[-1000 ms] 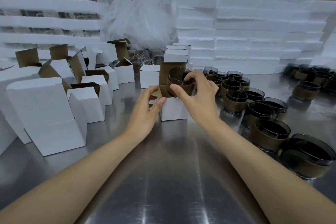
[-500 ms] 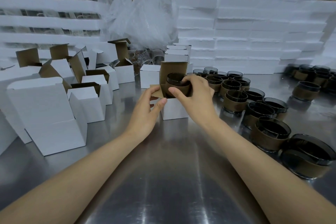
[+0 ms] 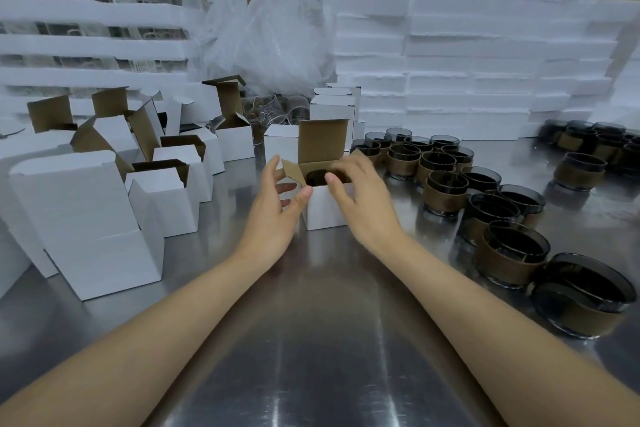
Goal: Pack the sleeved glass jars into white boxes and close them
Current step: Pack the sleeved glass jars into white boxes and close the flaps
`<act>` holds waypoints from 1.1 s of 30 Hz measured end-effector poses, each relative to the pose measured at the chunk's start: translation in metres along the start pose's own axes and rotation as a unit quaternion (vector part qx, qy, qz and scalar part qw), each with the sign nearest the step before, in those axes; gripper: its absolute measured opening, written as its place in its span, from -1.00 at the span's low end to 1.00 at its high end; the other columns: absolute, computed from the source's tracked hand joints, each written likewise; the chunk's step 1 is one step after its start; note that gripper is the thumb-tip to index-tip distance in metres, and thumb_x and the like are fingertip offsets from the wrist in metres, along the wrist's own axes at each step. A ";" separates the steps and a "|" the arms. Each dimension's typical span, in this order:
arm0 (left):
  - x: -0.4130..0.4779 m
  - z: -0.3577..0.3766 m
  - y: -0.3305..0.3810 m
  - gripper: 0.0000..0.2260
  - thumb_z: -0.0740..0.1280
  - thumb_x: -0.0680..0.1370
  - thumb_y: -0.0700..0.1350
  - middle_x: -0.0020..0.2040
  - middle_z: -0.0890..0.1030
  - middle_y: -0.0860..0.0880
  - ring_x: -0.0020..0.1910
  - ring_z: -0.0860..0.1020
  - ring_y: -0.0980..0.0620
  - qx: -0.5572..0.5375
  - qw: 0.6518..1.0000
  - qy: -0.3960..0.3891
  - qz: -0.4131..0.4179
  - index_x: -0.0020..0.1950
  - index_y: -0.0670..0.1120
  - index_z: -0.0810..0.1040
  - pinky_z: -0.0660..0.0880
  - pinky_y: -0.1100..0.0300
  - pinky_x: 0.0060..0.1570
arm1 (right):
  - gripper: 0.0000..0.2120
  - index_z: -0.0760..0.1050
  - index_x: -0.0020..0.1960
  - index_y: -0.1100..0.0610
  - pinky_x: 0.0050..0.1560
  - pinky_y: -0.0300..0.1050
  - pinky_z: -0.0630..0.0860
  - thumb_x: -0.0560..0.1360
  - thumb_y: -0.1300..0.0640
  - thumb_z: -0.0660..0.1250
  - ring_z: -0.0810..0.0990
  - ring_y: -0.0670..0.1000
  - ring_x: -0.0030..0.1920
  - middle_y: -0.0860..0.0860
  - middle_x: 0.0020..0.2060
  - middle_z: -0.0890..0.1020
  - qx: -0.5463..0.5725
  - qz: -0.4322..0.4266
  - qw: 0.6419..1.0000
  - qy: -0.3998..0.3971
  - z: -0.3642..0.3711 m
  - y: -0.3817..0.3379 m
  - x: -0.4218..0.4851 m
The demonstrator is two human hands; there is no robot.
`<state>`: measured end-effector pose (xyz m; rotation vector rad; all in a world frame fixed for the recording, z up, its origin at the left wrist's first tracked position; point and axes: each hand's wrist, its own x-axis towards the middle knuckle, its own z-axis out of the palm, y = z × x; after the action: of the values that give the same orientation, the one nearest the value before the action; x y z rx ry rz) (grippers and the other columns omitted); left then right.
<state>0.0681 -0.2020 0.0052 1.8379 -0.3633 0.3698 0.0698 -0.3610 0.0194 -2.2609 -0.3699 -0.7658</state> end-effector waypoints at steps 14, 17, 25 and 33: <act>0.001 -0.003 0.010 -0.73 0.15 0.66 -0.09 0.36 0.42 0.13 0.36 0.36 0.17 0.099 0.992 -0.046 0.062 0.32 -0.03 0.50 0.29 0.13 0.40 | -0.86 0.64 0.00 0.14 -0.01 -0.45 0.35 0.56 0.25 0.30 0.46 -0.24 -0.05 -0.06 -0.01 0.47 0.230 0.108 0.967 0.022 -0.003 0.002 0.007; 0.001 -0.005 0.012 -0.74 0.15 0.66 -0.09 0.34 0.43 0.13 0.33 0.39 0.16 0.109 0.991 -0.051 0.062 0.30 -0.04 0.50 0.30 0.15 0.38 | -0.81 0.63 -0.02 0.05 -0.03 -0.57 0.31 0.54 0.28 0.30 0.43 -0.41 -0.09 -0.07 -0.01 0.43 0.245 0.113 0.963 0.002 -0.005 0.003 0.009; -0.001 -0.003 0.012 -0.75 0.13 0.67 -0.13 0.34 0.41 0.12 0.34 0.37 0.14 0.120 0.988 -0.054 0.078 0.30 -0.07 0.48 0.30 0.15 0.38 | -0.53 0.29 0.32 0.00 0.12 -0.31 0.43 0.51 0.34 0.31 0.49 -0.06 0.19 -0.01 0.23 0.43 0.323 0.130 0.937 0.037 -0.003 0.006 0.004; -0.003 0.000 0.010 -0.73 0.11 0.67 -0.17 0.32 0.41 0.09 0.31 0.37 0.22 0.111 0.985 -0.051 0.123 0.33 -0.08 0.45 0.28 0.31 0.32 | -0.40 0.16 0.49 0.03 0.09 -0.42 0.39 0.55 0.41 0.21 0.42 -0.07 0.22 0.09 0.22 0.42 0.309 0.061 0.949 0.029 -0.006 0.003 0.003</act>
<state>0.0614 -0.2042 0.0128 2.0395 -0.6450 0.5025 0.0711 -0.3671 0.0225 -1.6496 -0.3749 -0.5520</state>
